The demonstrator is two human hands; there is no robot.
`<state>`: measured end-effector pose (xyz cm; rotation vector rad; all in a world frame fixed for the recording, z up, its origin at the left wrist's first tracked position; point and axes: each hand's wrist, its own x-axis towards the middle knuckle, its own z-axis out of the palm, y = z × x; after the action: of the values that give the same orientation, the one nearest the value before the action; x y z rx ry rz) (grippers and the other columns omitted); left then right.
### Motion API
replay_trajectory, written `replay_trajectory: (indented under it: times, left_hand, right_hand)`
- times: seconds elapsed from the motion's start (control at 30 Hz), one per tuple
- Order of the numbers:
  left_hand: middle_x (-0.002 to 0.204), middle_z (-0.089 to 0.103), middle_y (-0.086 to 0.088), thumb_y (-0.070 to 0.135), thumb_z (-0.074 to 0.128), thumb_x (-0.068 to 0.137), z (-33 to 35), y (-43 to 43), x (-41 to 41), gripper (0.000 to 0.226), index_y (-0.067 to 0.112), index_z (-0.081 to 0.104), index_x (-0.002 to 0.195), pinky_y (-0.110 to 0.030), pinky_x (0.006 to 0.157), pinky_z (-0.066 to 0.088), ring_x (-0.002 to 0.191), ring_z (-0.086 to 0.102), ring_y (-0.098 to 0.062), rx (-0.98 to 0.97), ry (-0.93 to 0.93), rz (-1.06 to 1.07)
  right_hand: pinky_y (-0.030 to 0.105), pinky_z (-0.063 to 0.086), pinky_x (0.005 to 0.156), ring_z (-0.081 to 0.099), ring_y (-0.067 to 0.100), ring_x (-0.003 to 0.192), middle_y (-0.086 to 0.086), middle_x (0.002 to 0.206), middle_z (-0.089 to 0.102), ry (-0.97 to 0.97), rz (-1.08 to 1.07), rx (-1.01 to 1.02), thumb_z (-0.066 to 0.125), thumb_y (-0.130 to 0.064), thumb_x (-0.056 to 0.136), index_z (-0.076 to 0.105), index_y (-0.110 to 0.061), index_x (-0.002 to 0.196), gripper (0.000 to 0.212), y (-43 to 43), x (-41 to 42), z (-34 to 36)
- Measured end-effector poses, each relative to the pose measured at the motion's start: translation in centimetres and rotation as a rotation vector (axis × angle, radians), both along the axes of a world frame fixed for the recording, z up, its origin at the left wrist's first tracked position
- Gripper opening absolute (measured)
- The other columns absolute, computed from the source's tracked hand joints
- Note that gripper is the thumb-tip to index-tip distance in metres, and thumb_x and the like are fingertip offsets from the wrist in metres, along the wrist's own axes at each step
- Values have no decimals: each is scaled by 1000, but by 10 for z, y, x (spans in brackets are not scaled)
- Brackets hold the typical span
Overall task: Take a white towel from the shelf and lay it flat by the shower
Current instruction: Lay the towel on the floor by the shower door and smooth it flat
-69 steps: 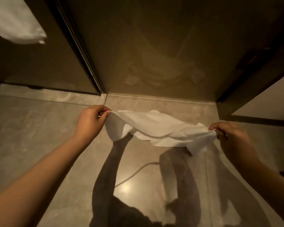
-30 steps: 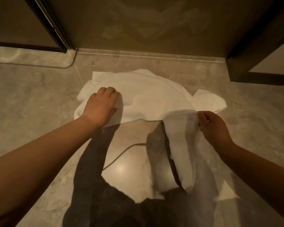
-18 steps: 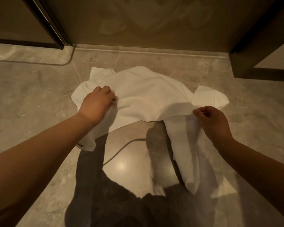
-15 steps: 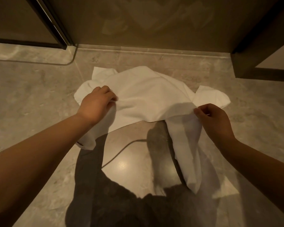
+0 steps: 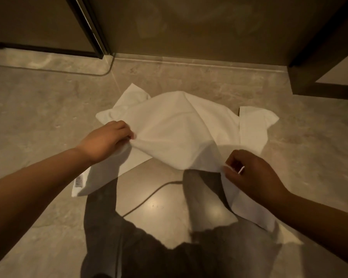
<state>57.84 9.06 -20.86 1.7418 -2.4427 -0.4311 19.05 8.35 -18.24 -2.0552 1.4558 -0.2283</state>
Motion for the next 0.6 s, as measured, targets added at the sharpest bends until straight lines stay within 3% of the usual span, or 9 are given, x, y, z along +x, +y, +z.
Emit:
replay_trajectory:
  times: [0.23,0.37,0.43,0.5,0.6]
  left_hand:
    - [106,59,-6,13,63,85,-7,29,5,20,15,65,105,-42,63,50,94,55,-28,41,-91,7]
    - [96,62,-12,16,73,76,2,21,-10,28,9,63,101,-36,58,46,80,58,-33,-4,-186,-110]
    - [103,62,-12,30,64,82,6,13,-24,38,10,60,113,-38,67,46,86,58,-32,-49,-203,-184]
    - [123,59,-13,42,45,90,5,4,-48,50,12,53,129,-40,85,45,106,56,-32,-63,-170,-259]
    - [155,22,-9,48,32,96,-11,-8,-89,61,19,19,148,-41,112,18,141,21,-28,39,-204,-347]
  right_hand:
    - [13,38,59,53,4,67,-12,75,53,142,121,101,64,-36,85,55,-28,78,14,22,2,-23]
    - [10,36,61,53,1,71,-15,81,55,120,121,93,59,-40,88,60,-29,87,12,8,0,-28]
    - [12,39,69,57,3,82,-13,94,59,60,75,43,58,-35,90,62,-27,101,14,-5,-4,-29]
    - [21,41,87,57,15,107,-3,120,57,88,124,27,57,-26,92,55,-20,125,34,-18,-11,-33]
    - [31,30,107,32,21,137,4,154,29,299,303,75,57,-28,91,30,-20,146,62,-32,-19,-42]
